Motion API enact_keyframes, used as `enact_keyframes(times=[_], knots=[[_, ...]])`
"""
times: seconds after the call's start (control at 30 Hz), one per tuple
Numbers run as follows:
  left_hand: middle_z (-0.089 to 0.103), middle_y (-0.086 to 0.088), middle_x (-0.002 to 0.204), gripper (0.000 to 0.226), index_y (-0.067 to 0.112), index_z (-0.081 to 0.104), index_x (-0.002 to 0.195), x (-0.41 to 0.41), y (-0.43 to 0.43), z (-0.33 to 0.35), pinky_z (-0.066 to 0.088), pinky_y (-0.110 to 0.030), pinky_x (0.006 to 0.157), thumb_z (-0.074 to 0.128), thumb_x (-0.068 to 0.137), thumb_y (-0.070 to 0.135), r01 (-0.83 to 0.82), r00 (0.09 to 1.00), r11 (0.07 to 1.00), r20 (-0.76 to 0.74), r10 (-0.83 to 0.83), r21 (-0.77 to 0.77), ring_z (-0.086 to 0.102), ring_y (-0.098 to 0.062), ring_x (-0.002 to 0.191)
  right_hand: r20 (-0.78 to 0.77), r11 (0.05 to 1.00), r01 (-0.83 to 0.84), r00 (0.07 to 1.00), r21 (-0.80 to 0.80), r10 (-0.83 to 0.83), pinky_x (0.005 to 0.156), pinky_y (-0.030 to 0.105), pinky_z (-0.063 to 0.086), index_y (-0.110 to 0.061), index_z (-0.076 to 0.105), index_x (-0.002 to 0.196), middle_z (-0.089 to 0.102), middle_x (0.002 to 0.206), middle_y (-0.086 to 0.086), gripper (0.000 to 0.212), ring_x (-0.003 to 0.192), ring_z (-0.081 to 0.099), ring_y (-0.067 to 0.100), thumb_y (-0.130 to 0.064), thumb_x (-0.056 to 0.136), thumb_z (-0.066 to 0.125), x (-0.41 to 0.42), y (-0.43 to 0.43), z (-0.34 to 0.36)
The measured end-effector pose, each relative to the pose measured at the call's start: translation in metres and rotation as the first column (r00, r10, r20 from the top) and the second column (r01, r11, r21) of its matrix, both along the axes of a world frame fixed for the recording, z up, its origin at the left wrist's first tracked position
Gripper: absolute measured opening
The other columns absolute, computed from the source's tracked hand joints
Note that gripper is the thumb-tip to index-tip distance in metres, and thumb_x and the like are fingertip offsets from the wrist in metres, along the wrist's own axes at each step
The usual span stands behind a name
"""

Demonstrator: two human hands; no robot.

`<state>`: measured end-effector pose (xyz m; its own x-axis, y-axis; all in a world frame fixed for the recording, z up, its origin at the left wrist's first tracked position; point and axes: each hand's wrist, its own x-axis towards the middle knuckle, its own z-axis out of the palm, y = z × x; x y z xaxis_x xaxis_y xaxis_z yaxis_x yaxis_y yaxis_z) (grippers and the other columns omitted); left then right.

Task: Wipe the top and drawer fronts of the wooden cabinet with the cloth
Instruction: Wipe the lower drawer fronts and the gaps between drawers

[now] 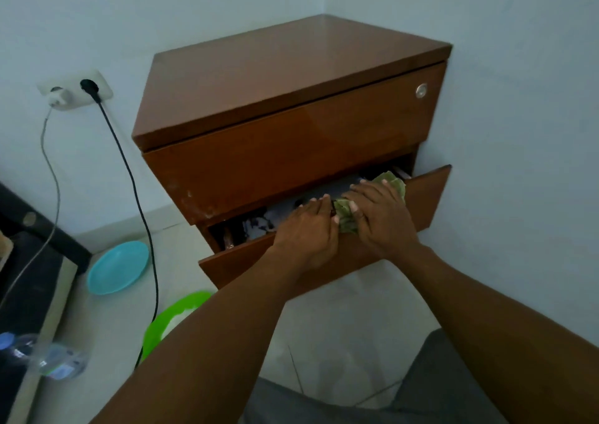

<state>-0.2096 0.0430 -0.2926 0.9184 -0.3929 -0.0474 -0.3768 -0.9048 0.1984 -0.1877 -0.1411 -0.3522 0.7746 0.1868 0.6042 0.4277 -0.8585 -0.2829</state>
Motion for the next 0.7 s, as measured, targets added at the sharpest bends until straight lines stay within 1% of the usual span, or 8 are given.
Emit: enact_keyframes(times=[0.1, 0.2, 0.27, 0.37, 0.47, 0.6, 0.7], knots=[[0.019, -0.014, 0.166, 0.064, 0.007, 0.005, 0.160, 0.013, -0.031, 0.004, 0.018, -0.040, 0.122, 0.023, 0.109, 0.041, 0.049, 0.996, 0.998, -0.074, -0.046, 0.043, 0.019, -0.028, 0.153, -0.024, 0.999, 0.045, 0.999, 0.012, -0.045, 0.113, 0.052, 0.035, -0.012, 0.068, 0.119, 0.067, 0.123, 0.011, 0.039, 0.125, 0.055, 0.033, -0.028, 0.099, 0.039, 0.008, -0.025, -0.001], [0.014, -0.013, 0.168, 0.068, 0.007, 0.000, 0.160, 0.020, -0.055, 0.005, 0.014, -0.039, 0.123, 0.024, 0.109, 0.043, 0.061, 0.994, 0.995, -0.090, -0.054, 0.073, 0.015, -0.028, 0.154, -0.035, 0.994, 0.090, 0.996, 0.057, -0.088, 0.111, 0.053, 0.036, -0.010, 0.069, 0.116, 0.067, 0.121, 0.012, 0.041, 0.126, 0.054, 0.032, -0.028, 0.098, 0.037, 0.013, -0.047, -0.001], [0.013, -0.013, 0.168, 0.069, 0.007, -0.002, 0.160, 0.021, -0.059, 0.002, 0.012, -0.039, 0.124, 0.026, 0.108, 0.044, 0.059, 0.997, 0.994, -0.064, -0.053, 0.088, 0.014, -0.028, 0.154, -0.025, 0.989, 0.117, 0.993, 0.092, -0.116, 0.110, 0.052, 0.036, -0.010, 0.069, 0.115, 0.067, 0.121, 0.011, 0.039, 0.127, 0.053, 0.032, -0.027, 0.098, 0.037, 0.017, -0.061, -0.001], [0.009, -0.013, 0.168, 0.072, 0.006, -0.001, 0.160, 0.017, -0.055, -0.007, 0.009, -0.039, 0.125, 0.029, 0.107, 0.045, 0.088, 0.995, 0.991, 0.041, -0.092, 0.103, 0.010, -0.027, 0.155, -0.003, 0.981, 0.153, 0.988, 0.122, -0.154, 0.112, 0.054, 0.034, -0.007, 0.068, 0.112, 0.066, 0.119, 0.013, 0.038, 0.128, 0.052, 0.033, -0.025, 0.100, 0.037, 0.023, -0.077, -0.003], [0.005, -0.011, 0.169, 0.077, 0.006, -0.001, 0.160, 0.017, -0.052, -0.012, 0.003, -0.038, 0.126, 0.025, 0.103, 0.050, 0.116, 0.989, 0.985, 0.079, -0.127, 0.124, 0.003, -0.024, 0.156, -0.029, 0.973, 0.195, 0.981, 0.121, -0.193, 0.115, 0.052, 0.030, -0.007, 0.069, 0.108, 0.067, 0.117, 0.014, 0.040, 0.127, 0.052, 0.033, -0.027, 0.101, 0.035, 0.029, -0.087, -0.004], [0.001, -0.010, 0.169, 0.077, 0.007, -0.002, 0.160, 0.017, -0.053, -0.011, -0.001, -0.037, 0.126, 0.029, 0.104, 0.049, 0.120, 0.988, 0.984, 0.080, -0.131, 0.132, -0.002, -0.022, 0.156, -0.061, 0.957, 0.234, 0.972, 0.174, -0.227, 0.113, 0.051, 0.032, -0.006, 0.070, 0.101, 0.070, 0.109, 0.014, 0.043, 0.118, 0.057, 0.034, -0.032, 0.099, 0.035, 0.036, -0.087, -0.003], [-0.002, -0.009, 0.169, 0.080, 0.008, -0.005, 0.160, 0.014, -0.047, -0.011, -0.003, -0.038, 0.126, 0.022, 0.099, 0.053, 0.150, 0.982, 0.979, 0.095, -0.164, 0.138, -0.006, -0.021, 0.156, -0.069, 0.945, 0.249, 0.968, 0.211, -0.240, 0.108, 0.050, 0.036, -0.007, 0.070, 0.095, 0.071, 0.099, 0.013, 0.040, 0.104, 0.062, 0.034, -0.031, 0.098, 0.039, 0.036, -0.084, -0.001]])
